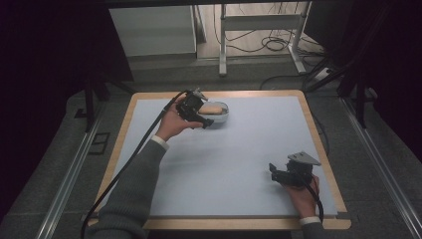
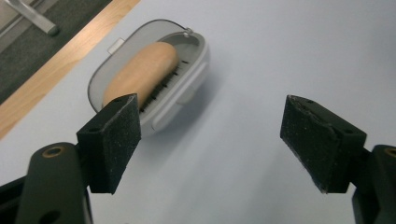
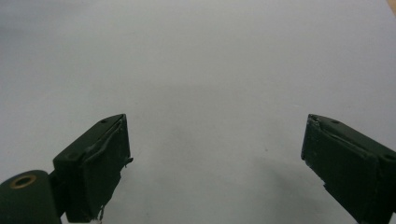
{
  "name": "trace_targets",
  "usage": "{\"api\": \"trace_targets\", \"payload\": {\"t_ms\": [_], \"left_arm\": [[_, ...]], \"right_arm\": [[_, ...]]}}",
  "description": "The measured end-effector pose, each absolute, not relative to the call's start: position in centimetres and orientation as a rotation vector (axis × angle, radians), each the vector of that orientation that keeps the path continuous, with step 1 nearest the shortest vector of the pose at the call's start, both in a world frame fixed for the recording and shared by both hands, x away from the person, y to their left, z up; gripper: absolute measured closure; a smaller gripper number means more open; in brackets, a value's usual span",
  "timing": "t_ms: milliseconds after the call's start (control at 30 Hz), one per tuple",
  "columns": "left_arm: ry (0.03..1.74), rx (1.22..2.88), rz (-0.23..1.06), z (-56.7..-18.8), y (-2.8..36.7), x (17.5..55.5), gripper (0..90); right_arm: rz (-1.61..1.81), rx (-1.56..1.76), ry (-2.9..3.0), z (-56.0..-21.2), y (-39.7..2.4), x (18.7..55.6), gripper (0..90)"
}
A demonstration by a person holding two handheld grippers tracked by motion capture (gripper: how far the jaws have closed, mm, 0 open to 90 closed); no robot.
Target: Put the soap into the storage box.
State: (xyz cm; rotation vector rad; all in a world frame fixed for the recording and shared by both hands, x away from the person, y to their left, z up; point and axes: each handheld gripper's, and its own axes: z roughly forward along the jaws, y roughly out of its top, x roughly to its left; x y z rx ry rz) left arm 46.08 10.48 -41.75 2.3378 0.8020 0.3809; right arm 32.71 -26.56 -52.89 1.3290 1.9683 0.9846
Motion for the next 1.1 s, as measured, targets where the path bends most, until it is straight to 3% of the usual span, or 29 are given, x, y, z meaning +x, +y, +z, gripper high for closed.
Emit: {"api": "trace_targets", "payload": {"t_ms": [600,1100], "left_arm": [[0.893,2.206,0.347,-45.9,16.8,37.4,18.7],[1.042,2.174,0.315,-51.0,20.7,33.4,19.0]], "right_arm": [[0.981,1.333,1.965,-52.9,-26.5,32.7,7.8],[0.967,1.334,1.965,-52.9,-26.5,32.7,7.8]]}}
